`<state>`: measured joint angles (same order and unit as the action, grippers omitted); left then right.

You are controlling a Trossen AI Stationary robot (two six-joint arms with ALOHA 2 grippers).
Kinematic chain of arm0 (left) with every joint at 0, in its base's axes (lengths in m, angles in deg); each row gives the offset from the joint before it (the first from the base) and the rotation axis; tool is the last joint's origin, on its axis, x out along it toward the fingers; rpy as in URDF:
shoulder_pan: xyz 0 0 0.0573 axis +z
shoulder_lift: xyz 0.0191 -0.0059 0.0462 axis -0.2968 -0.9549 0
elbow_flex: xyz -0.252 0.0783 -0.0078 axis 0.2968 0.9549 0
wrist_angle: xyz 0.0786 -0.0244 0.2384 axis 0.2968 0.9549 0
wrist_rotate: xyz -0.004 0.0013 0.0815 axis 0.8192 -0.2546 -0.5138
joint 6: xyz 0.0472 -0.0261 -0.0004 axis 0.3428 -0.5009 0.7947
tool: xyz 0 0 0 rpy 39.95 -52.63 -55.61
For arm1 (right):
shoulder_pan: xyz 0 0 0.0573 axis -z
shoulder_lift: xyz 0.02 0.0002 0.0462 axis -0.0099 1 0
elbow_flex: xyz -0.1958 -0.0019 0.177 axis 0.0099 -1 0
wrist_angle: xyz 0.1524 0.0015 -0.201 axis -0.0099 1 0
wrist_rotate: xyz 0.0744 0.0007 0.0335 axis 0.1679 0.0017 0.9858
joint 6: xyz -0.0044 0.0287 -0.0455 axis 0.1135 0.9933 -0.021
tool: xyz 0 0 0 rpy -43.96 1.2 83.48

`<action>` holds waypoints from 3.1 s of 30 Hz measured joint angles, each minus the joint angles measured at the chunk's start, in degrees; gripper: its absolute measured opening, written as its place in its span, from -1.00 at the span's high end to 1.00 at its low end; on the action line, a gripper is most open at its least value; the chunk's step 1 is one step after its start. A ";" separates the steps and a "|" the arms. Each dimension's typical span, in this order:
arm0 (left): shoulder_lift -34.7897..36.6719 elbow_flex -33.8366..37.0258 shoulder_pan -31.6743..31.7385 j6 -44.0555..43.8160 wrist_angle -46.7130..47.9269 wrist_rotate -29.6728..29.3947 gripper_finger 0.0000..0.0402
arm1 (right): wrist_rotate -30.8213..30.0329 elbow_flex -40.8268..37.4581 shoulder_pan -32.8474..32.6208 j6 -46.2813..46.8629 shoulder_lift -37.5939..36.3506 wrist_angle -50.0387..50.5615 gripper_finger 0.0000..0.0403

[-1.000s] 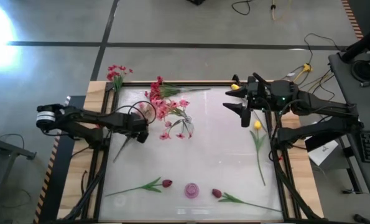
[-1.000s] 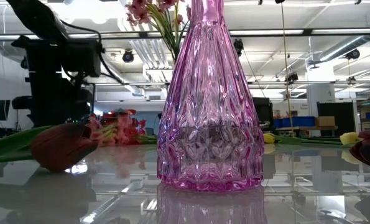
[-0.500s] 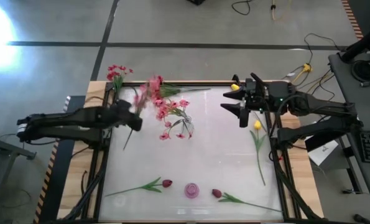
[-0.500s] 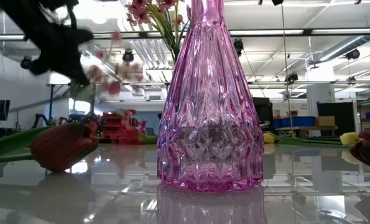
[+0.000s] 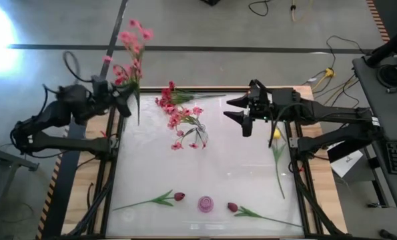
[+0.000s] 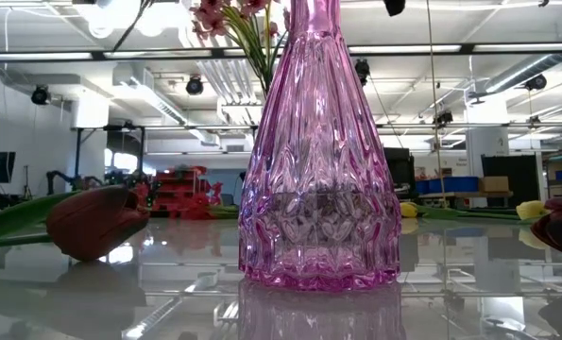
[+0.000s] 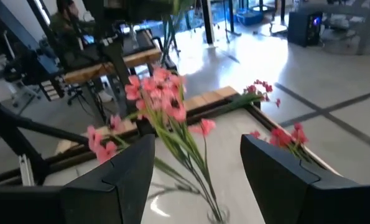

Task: Sort flowers into vase by color
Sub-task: Put the pink flower into the transparent vase

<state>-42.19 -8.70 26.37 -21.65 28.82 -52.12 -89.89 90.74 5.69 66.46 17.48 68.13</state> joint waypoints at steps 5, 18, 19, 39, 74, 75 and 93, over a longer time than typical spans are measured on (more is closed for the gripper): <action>-3.83 -3.06 0.00 6.57 -11.64 6.47 1.00 | 0.00 0.00 0.00 -0.09 1.17 -5.67 -0.15; -21.12 -12.68 -0.04 6.60 -33.18 28.12 1.00 | 3.27 -0.02 -2.34 0.60 8.18 -29.38 -0.19; -22.49 -13.71 -0.07 5.79 -33.81 29.60 1.00 | 3.83 -0.02 -2.52 0.66 8.46 -30.93 -0.21; -41.86 -19.33 -2.04 -0.72 -39.77 43.24 1.00 | 4.66 -0.04 -3.39 7.08 9.22 -33.95 -0.18; -24.20 -23.00 -1.81 5.97 8.44 37.57 0.19 | -10.01 -0.20 -3.26 -4.79 3.35 -10.87 0.94; -23.63 -23.00 -1.82 5.53 11.32 37.45 0.19 | -10.77 -0.34 -3.06 -3.77 3.80 -10.94 0.94; -20.84 -18.44 -4.65 -8.61 42.91 32.37 0.19 | -12.23 -4.66 1.75 -2.08 15.28 -25.21 0.94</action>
<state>-63.03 -27.14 21.72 -30.26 71.73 -19.75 -102.11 86.09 7.45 64.38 32.76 42.91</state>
